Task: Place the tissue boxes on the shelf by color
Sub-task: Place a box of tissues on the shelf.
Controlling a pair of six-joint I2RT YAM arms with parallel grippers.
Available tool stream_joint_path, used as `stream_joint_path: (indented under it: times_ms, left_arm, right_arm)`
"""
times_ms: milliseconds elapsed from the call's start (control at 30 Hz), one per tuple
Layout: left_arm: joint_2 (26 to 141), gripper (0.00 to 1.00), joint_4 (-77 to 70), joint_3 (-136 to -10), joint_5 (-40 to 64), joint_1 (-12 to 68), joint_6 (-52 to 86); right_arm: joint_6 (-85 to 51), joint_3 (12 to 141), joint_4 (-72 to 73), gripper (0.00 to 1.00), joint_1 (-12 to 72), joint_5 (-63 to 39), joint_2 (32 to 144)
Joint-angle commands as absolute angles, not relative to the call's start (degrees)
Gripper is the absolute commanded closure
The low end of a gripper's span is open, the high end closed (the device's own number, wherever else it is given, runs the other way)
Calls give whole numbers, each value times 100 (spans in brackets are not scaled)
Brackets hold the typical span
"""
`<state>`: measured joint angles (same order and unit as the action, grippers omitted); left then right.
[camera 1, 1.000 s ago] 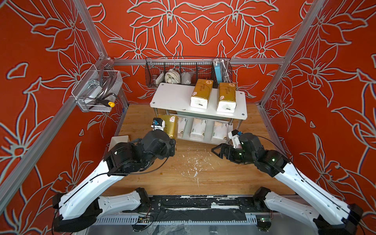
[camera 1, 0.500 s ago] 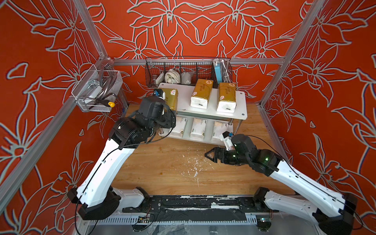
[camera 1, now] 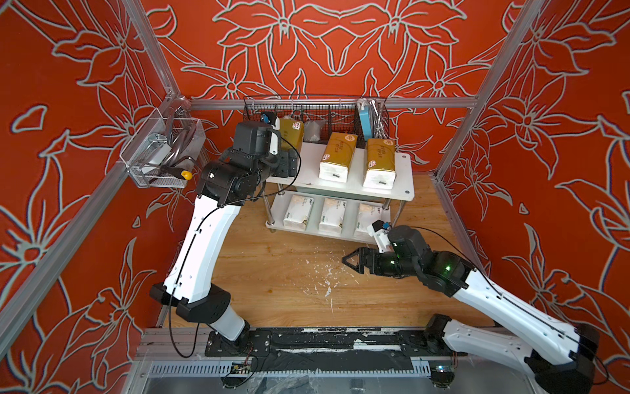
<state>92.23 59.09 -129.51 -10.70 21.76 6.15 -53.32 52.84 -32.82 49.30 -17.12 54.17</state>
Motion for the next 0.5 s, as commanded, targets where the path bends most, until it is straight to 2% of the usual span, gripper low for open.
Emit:
stream_joint_path:
  times_ms: [0, 267, 467]
  left_arm:
    - [9407, 14, 5668, -13159, -756, 1980, 475]
    - [9969, 14, 5722, -13502, -341, 1701, 534]
    - [10124, 15, 5648, -13314, -217, 1670, 648]
  right_arm:
    - [-5288, 5231, -3348, 1, 4966, -1659, 5335]
    - [-5274, 5193, -3494, 1, 4966, -1609, 5258]
    - [-5319, 5136, -3513, 1, 4966, -1544, 5203]
